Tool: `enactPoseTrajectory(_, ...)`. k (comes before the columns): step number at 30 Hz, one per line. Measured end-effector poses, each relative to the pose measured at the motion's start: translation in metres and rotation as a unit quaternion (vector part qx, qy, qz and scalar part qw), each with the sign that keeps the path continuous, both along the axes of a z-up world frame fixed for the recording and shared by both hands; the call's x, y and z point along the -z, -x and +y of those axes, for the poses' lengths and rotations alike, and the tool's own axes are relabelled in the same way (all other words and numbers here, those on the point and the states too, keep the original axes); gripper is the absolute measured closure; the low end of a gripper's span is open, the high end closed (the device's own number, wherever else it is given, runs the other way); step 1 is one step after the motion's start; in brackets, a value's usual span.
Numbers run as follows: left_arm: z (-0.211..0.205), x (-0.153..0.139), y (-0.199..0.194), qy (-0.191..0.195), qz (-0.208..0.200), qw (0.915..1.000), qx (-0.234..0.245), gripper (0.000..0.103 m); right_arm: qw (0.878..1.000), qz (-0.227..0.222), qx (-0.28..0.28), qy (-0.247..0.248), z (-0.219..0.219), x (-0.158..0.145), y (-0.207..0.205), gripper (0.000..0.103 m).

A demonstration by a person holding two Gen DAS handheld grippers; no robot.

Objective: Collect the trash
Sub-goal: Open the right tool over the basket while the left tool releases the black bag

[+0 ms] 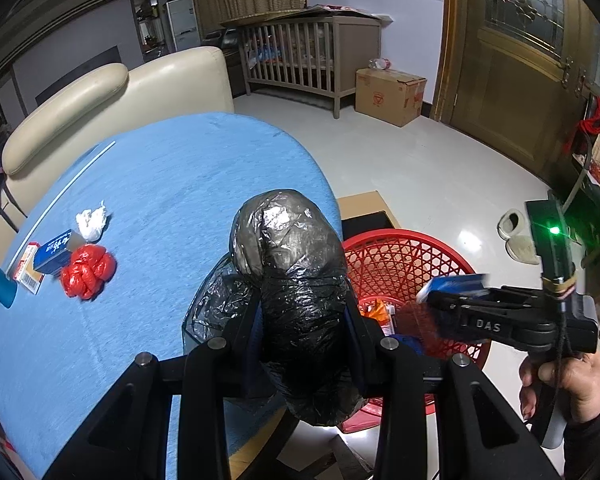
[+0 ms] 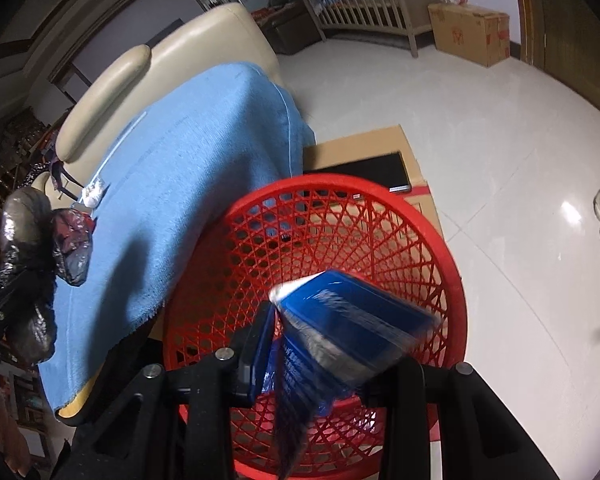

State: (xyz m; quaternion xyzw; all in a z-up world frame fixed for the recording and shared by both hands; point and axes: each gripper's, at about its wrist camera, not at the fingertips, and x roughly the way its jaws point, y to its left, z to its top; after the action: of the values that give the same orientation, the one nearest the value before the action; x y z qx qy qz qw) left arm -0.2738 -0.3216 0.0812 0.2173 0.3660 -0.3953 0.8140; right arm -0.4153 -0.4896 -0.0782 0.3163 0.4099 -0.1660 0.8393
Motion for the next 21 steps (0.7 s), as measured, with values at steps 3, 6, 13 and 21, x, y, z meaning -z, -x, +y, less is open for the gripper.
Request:
enactPoseTrajectory(3, -0.004, 0.001, 0.002, -0.002, 0.000, 1.0000, 0.005, 0.065, 1.000, -0.003, 0.001, -0.015, -0.003, 0.003, -0.001, 0.047)
enactPoseTrajectory(6, -0.008, 0.002, 0.004, -0.004, 0.000, 0.9999, 0.012, 0.065, 0.999, -0.009, 0.017, -0.026, -0.009, 0.003, 0.003, 0.022)
enactPoseTrajectory(13, -0.023, 0.008, 0.011, -0.011, 0.005, 0.9993, 0.035, 0.065, 0.997, -0.042, 0.051, -0.031, -0.022, -0.011, 0.023, 0.022)
enactPoseTrajectory(21, -0.047, 0.016, 0.026, -0.030, 0.013, 0.9971, 0.069, 0.065, 0.989, -0.095, 0.106, -0.029, -0.042, -0.034, 0.058, 0.022)
